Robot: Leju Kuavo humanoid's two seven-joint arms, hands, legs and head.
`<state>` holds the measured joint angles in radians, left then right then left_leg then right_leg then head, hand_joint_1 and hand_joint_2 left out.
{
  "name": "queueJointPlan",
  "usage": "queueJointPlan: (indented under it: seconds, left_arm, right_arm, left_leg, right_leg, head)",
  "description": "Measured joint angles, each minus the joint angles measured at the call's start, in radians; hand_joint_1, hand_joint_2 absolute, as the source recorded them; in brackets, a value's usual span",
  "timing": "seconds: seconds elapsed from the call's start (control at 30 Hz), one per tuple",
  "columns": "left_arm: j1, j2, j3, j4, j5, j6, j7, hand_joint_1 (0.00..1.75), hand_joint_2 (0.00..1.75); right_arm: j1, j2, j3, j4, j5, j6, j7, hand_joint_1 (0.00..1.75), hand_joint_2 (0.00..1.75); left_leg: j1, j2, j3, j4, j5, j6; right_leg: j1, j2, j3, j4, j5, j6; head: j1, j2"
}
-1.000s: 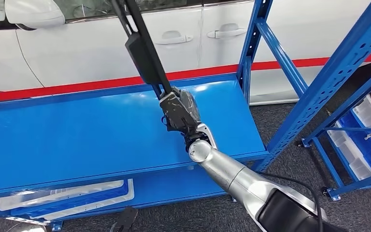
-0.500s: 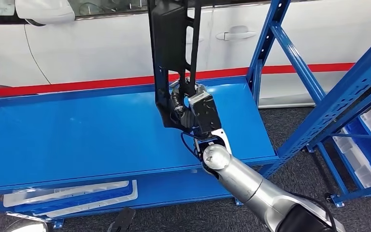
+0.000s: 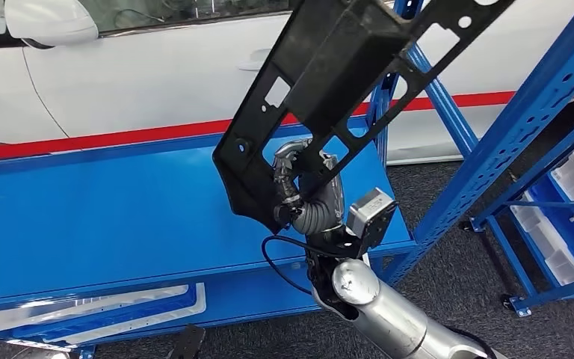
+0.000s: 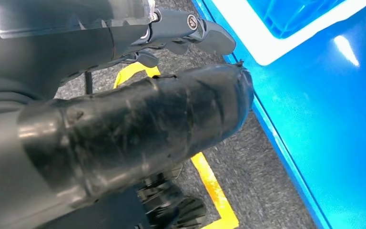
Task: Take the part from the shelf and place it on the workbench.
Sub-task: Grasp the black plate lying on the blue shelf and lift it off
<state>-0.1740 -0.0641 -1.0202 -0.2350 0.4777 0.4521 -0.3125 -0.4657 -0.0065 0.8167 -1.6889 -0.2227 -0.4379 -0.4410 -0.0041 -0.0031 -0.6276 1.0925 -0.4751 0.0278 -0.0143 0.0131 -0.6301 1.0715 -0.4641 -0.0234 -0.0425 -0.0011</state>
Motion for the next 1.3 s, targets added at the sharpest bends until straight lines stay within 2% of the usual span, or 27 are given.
queueJointPlan:
  seconds: [0.03, 0.07, 0.13, 0.2, 0.23, 0.3, 0.33, 0.37, 0.4, 0.47, 0.53, 0.63, 0.7, 0.73, 0.8, 0.83, 0.87, 0.9, 0.93, 0.97, 1.03, 1.1, 1.17, 1.2, 1.23, 1.3]
  left_arm:
    - [0.000, 0.001, 0.001, 0.000, 0.002, 0.001, -0.001, 0.00, 1.31]
    - [0.000, 0.003, 0.003, 0.000, 0.003, 0.003, -0.002, 0.00, 1.75]
    - [0.003, 0.003, 0.007, 0.000, 0.004, 0.005, -0.002, 0.00, 1.75]
    - [0.005, 0.003, 0.010, 0.000, 0.005, 0.008, -0.002, 0.00, 1.75]
    - [0.005, 0.004, 0.011, 0.000, 0.005, 0.009, -0.003, 0.00, 1.75]
    - [0.005, 0.004, 0.015, 0.000, 0.006, 0.009, -0.004, 0.00, 1.75]
    - [0.007, 0.004, 0.017, 0.000, 0.006, 0.010, -0.005, 0.00, 1.75]
    - [0.009, 0.004, 0.018, 0.000, 0.007, 0.011, -0.005, 0.00, 1.75]
    - [0.010, 0.004, 0.019, 0.000, 0.008, 0.012, -0.005, 0.00, 1.75]
    - [0.011, 0.004, 0.020, 0.000, 0.006, 0.016, -0.005, 0.00, 1.75]
    - [0.010, 0.004, 0.023, 0.000, 0.005, 0.024, -0.003, 0.00, 1.75]
    - [0.010, 0.005, 0.026, 0.000, 0.005, 0.042, 0.007, 0.00, 1.75]
    - [0.011, 0.005, 0.027, 0.000, 0.006, 0.050, 0.014, 0.00, 1.75]
    - [0.010, 0.005, 0.027, 0.000, 0.007, 0.052, 0.017, 0.00, 1.75]
    - [0.010, 0.005, 0.027, 0.000, 0.009, 0.058, 0.021, 0.00, 1.75]
    - [0.011, 0.005, 0.027, 0.000, 0.010, 0.061, 0.023, 0.00, 1.75]
    - [0.011, 0.005, 0.027, 0.000, 0.012, 0.065, 0.025, 0.00, 1.75]
    - [0.011, 0.005, 0.027, 0.000, 0.013, 0.068, 0.026, 0.00, 1.75]
    - [0.011, 0.005, 0.028, 0.000, 0.015, 0.071, 0.027, 0.00, 1.75]
    - [0.011, 0.005, 0.029, 0.000, 0.017, 0.072, 0.028, 0.00, 1.75]
    - [0.008, 0.006, 0.031, 0.000, 0.022, 0.072, 0.029, 0.00, 1.75]
    - [0.007, 0.006, 0.033, 0.000, 0.026, 0.070, 0.030, 0.00, 1.75]
    - [0.010, 0.005, 0.033, 0.000, 0.028, 0.067, 0.028, 0.00, 1.75]
    - [0.010, 0.004, 0.034, 0.000, 0.029, 0.066, 0.026, 0.00, 1.75]
    - [0.010, 0.003, 0.034, 0.000, 0.030, 0.064, 0.025, 0.00, 1.75]
    - [0.009, 0.003, 0.037, 0.000, 0.031, 0.060, 0.024, 0.00, 1.75]
  right_arm:
    - [0.007, -0.003, 0.000, -0.015, 0.005, 0.004, -0.003, 1.75, 1.75]
    - [0.014, -0.005, 0.000, -0.029, 0.012, 0.008, -0.004, 1.75, 1.75]
    - [0.029, -0.011, 0.000, -0.056, 0.031, 0.014, -0.002, 1.75, 1.75]
    - [0.039, -0.017, 0.000, -0.077, 0.048, 0.020, 0.002, 1.75, 1.75]
    - [0.041, -0.021, 0.000, -0.084, 0.056, 0.022, 0.003, 1.75, 1.75]
    - [0.049, -0.028, 0.000, -0.096, 0.076, 0.029, 0.009, 1.75, 1.75]
    - [0.054, -0.031, 0.000, -0.101, 0.088, 0.032, 0.013, 1.75, 1.75]
    - [0.059, -0.034, 0.000, -0.104, 0.099, 0.035, 0.018, 1.75, 1.75]
    - [0.062, -0.037, 0.000, -0.107, 0.110, 0.037, 0.024, 1.75, 1.75]
    - [0.064, -0.041, 0.000, -0.114, 0.126, 0.038, 0.032, 1.75, 1.75]
    - [0.065, -0.043, 0.000, -0.122, 0.135, 0.041, 0.036, 1.75, 1.75]
    - [0.067, -0.047, 0.000, -0.132, 0.139, 0.046, 0.039, 1.75, 1.75]
    - [0.068, -0.048, 0.000, -0.135, 0.139, 0.050, 0.041, 1.75, 1.75]
    - [0.068, -0.048, 0.000, -0.136, 0.139, 0.052, 0.043, 1.75, 1.75]
    - [0.068, -0.049, 0.000, -0.137, 0.139, 0.054, 0.044, 1.75, 1.75]
    - [0.069, -0.049, 0.000, -0.137, 0.139, 0.055, 0.044, 1.75, 1.75]
    - [0.070, -0.049, 0.000, -0.137, 0.139, 0.056, 0.045, 1.75, 1.75]
    - [0.071, -0.049, 0.000, -0.137, 0.139, 0.057, 0.046, 1.75, 1.75]
    - [0.072, -0.049, 0.000, -0.137, 0.139, 0.059, 0.046, 1.75, 1.75]
    - [0.073, -0.050, 0.000, -0.137, 0.139, 0.059, 0.047, 1.75, 1.75]
    - [0.072, -0.050, 0.000, -0.140, 0.139, 0.059, 0.049, 1.75, 1.75]
    - [0.072, -0.050, 0.000, -0.142, 0.139, 0.060, 0.050, 1.75, 1.75]
    - [0.073, -0.051, 0.000, -0.143, 0.140, 0.060, 0.051, 1.75, 1.75]
    - [0.074, -0.051, 0.000, -0.143, 0.140, 0.060, 0.052, 1.75, 1.75]
    - [0.075, -0.052, 0.000, -0.144, 0.140, 0.061, 0.052, 1.75, 1.75]
    - [0.078, -0.054, 0.000, -0.144, 0.139, 0.064, 0.051, 1.75, 1.75]
  left_leg:
    - [-0.005, 0.000, 0.019, -0.040, 0.009, 0.009]
    - [-0.009, 0.000, 0.026, -0.056, 0.007, 0.014]
    - [-0.009, -0.002, 0.034, -0.079, 0.015, 0.016]
    - [-0.001, 0.000, 0.051, -0.110, 0.030, 0.017]
    - [0.003, 0.001, 0.057, -0.122, 0.036, 0.017]
    - [0.002, 0.002, 0.059, -0.125, 0.039, 0.018]
    - [0.002, 0.002, 0.058, -0.123, 0.038, 0.018]
    - [0.003, 0.002, 0.057, -0.120, 0.037, 0.016]
    - [0.004, 0.001, 0.056, -0.115, 0.034, 0.013]
    - [0.008, -0.002, 0.051, -0.098, 0.024, 0.004]
    - [0.007, -0.005, 0.040, -0.075, 0.013, -0.010]
    - [0.008, -0.006, 0.032, -0.066, 0.011, -0.021]
    - [0.010, -0.005, 0.022, -0.043, -0.006, -0.028]
    - [0.011, -0.003, 0.006, -0.007, -0.030, -0.032]
    - [0.014, -0.002, -0.045, 0.111, -0.096, -0.041]
    - [0.015, -0.002, -0.069, 0.167, -0.120, -0.042]
    - [0.015, -0.002, -0.080, 0.195, -0.127, -0.041]
    - [0.014, -0.002, -0.074, 0.188, -0.115, -0.036]
    - [0.011, -0.002, -0.048, 0.143, -0.087, -0.028]
    - [0.006, -0.003, -0.012, 0.075, -0.056, -0.016]
    - [-0.006, -0.003, 0.047, -0.036, -0.017, 0.008]
    - [-0.015, -0.004, 0.059, -0.067, -0.008, 0.018]
    - [-0.014, -0.003, 0.059, -0.085, 0.010, 0.019]
    - [-0.010, 0.000, 0.061, -0.100, 0.021, 0.019]
    - [-0.006, 0.002, 0.060, -0.114, 0.033, 0.020]
    - [-0.004, 0.005, 0.049, -0.124, 0.050, 0.022]
  right_leg:
    - [-0.001, 0.000, 0.000, -0.002, 0.001, 0.003]
    - [-0.003, 0.000, 0.000, -0.006, 0.003, 0.008]
    - [-0.004, -0.002, 0.002, -0.015, 0.008, 0.019]
    - [-0.001, -0.003, -0.002, 0.004, -0.010, 0.028]
    - [0.000, -0.004, -0.017, 0.040, -0.034, 0.032]
    - [-0.002, -0.005, -0.066, 0.153, -0.092, 0.037]
    - [-0.003, -0.006, -0.087, 0.199, -0.108, 0.041]
    - [-0.005, -0.006, -0.096, 0.218, -0.107, 0.044]
    - [-0.008, -0.007, -0.087, 0.200, -0.088, 0.047]
    - [-0.012, -0.008, -0.029, 0.088, -0.032, 0.052]
    - [-0.011, -0.005, 0.013, 0.005, -0.008, 0.043]
    - [-0.006, -0.002, 0.014, -0.005, -0.008, 0.021]
    - [-0.009, -0.002, 0.014, -0.007, -0.006, 0.010]
    - [-0.012, -0.004, 0.014, -0.008, -0.004, 0.005]
    - [-0.010, -0.007, 0.013, -0.007, -0.001, 0.000]
    - [-0.008, -0.009, 0.011, -0.007, 0.001, -0.002]
    - [-0.006, -0.009, 0.009, -0.007, 0.001, -0.003]
    - [-0.002, -0.009, 0.008, -0.007, 0.002, -0.004]
    - [0.001, -0.009, 0.008, -0.007, 0.003, -0.004]
    - [0.004, -0.008, 0.009, -0.007, 0.003, -0.004]
    - [0.004, -0.009, 0.006, -0.008, 0.007, 0.000]
    - [-0.002, -0.011, 0.001, -0.011, 0.015, 0.011]
    - [-0.004, -0.011, -0.001, -0.015, 0.020, 0.024]
    - [-0.001, -0.010, -0.004, -0.009, 0.009, 0.029]
    - [0.001, -0.010, -0.012, 0.016, -0.019, 0.034]
    - [0.001, -0.010, -0.044, 0.118, -0.103, 0.040]
  head:
    - [0.000, 0.000]
    - [0.000, 0.000]
    - [-0.002, 0.000]
    - [0.000, 0.000]
    - [0.003, 0.000]
    - [0.006, 0.000]
    - [0.007, 0.000]
    - [0.007, 0.000]
    - [0.007, 0.000]
    - [0.007, 0.000]
    - [0.007, 0.000]
    - [0.007, 0.000]
    - [0.005, 0.000]
    - [0.002, 0.000]
    - [-0.004, 0.000]
    - [-0.005, 0.000]
    - [-0.005, 0.000]
    - [-0.006, 0.000]
    - [-0.006, 0.000]
    - [-0.005, 0.000]
    - [-0.002, 0.000]
    - [-0.003, 0.000]
    - [-0.005, 0.000]
    - [-0.004, 0.000]
    - [-0.002, 0.000]
    - [0.002, 0.000]
